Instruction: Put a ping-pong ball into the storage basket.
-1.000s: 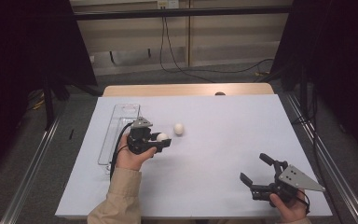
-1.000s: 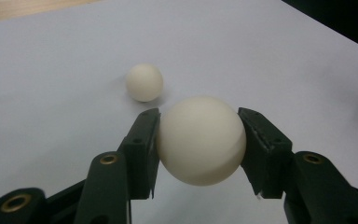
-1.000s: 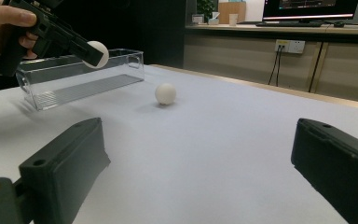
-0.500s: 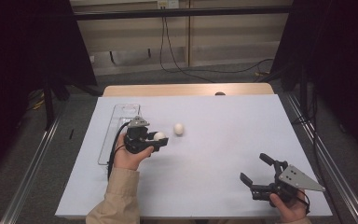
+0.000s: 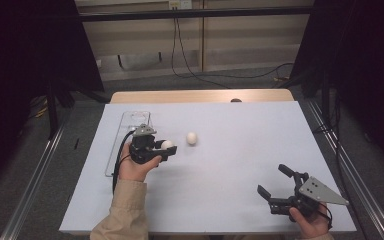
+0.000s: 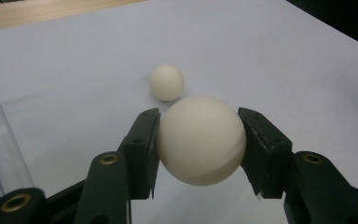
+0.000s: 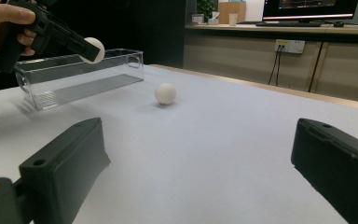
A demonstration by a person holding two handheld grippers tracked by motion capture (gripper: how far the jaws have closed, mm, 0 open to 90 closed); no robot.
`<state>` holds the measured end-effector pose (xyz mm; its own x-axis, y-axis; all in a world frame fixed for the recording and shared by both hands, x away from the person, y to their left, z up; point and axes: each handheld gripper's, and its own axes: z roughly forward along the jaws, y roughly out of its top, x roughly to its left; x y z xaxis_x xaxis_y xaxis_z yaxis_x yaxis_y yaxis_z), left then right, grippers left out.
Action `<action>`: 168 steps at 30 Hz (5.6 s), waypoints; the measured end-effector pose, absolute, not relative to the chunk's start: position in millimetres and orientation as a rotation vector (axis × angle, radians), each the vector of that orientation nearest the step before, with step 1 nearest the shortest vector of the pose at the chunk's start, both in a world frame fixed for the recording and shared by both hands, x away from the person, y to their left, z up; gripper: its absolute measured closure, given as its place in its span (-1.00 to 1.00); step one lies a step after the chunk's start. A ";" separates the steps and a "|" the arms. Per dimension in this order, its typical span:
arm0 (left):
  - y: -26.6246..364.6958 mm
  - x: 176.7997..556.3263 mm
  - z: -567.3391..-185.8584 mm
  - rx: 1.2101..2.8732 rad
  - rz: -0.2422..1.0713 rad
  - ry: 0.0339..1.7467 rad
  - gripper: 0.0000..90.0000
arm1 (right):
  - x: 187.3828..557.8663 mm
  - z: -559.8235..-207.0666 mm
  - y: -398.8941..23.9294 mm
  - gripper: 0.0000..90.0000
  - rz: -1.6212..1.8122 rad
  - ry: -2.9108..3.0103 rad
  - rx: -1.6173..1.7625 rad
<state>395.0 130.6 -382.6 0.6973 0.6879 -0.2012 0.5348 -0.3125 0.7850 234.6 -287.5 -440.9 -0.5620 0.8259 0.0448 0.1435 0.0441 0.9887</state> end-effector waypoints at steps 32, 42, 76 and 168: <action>147.6 396.3 -379.6 1.963 0.249 0.981 0.13 | 234.7 -441.0 -287.1 -0.95 1.563 1.765 0.978; 152.9 396.5 -379.6 1.951 0.274 1.005 0.13 | 234.7 -441.0 -287.2 -0.95 1.562 1.764 0.980; 171.1 398.1 -379.0 1.937 0.333 1.054 0.13 | 234.7 -441.0 -287.3 -0.95 1.563 1.764 0.980; 202.8 398.5 -382.7 1.903 0.429 1.158 0.13 | 234.6 -441.2 -286.5 -0.95 1.562 1.768 0.980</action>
